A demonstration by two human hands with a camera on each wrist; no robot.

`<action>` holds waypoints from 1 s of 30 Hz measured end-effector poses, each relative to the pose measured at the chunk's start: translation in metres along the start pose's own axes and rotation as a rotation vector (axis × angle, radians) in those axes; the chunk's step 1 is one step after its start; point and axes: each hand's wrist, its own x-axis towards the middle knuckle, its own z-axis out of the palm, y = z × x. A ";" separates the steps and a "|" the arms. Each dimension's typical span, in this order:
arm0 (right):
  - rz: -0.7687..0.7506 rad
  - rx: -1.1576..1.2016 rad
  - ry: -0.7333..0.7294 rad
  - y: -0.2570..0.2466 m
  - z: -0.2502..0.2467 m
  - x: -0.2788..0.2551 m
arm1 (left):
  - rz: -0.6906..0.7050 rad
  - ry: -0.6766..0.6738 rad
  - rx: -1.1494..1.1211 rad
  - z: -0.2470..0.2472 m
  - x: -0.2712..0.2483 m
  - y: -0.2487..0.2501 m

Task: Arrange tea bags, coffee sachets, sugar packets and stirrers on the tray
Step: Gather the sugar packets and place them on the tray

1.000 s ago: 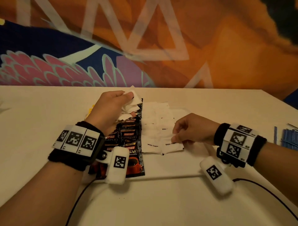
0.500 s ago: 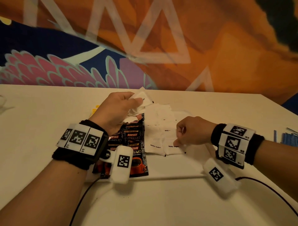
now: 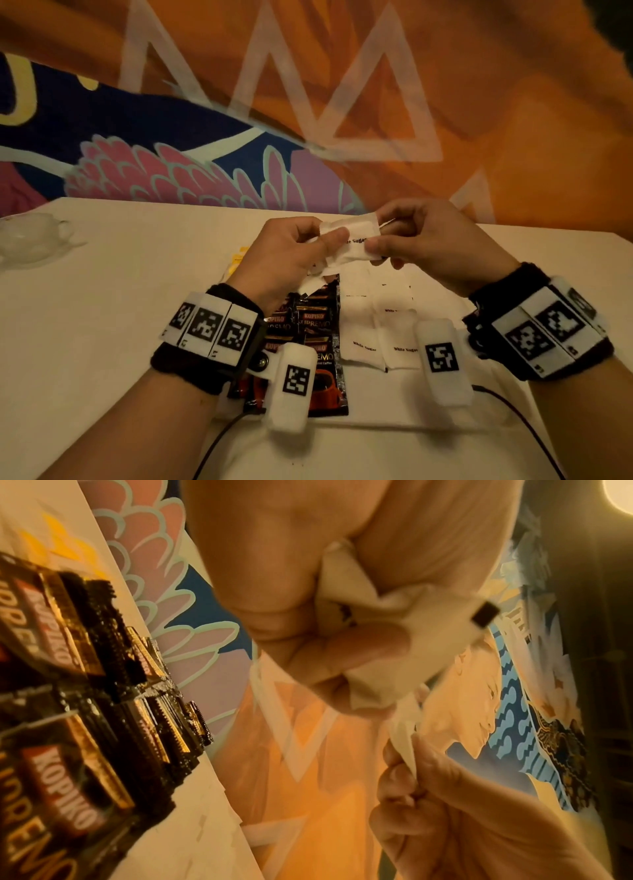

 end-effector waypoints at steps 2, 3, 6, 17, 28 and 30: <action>-0.001 0.083 0.025 0.002 0.000 0.004 | 0.024 0.070 -0.026 -0.001 0.001 0.001; -0.015 0.097 0.036 0.002 0.000 0.005 | 0.033 0.098 -0.026 -0.001 0.002 0.000; -0.113 -0.011 0.070 0.002 0.002 0.006 | 0.056 0.143 -0.024 -0.001 0.005 -0.003; -0.053 -0.078 0.035 0.011 0.000 -0.011 | 0.042 0.277 0.011 -0.003 0.010 -0.009; 0.274 -0.363 -0.358 0.039 0.007 -0.038 | -0.066 0.271 -0.196 -0.008 0.011 -0.009; 0.299 -0.417 -0.385 0.040 0.013 -0.041 | -0.070 0.262 -0.191 -0.008 0.011 -0.008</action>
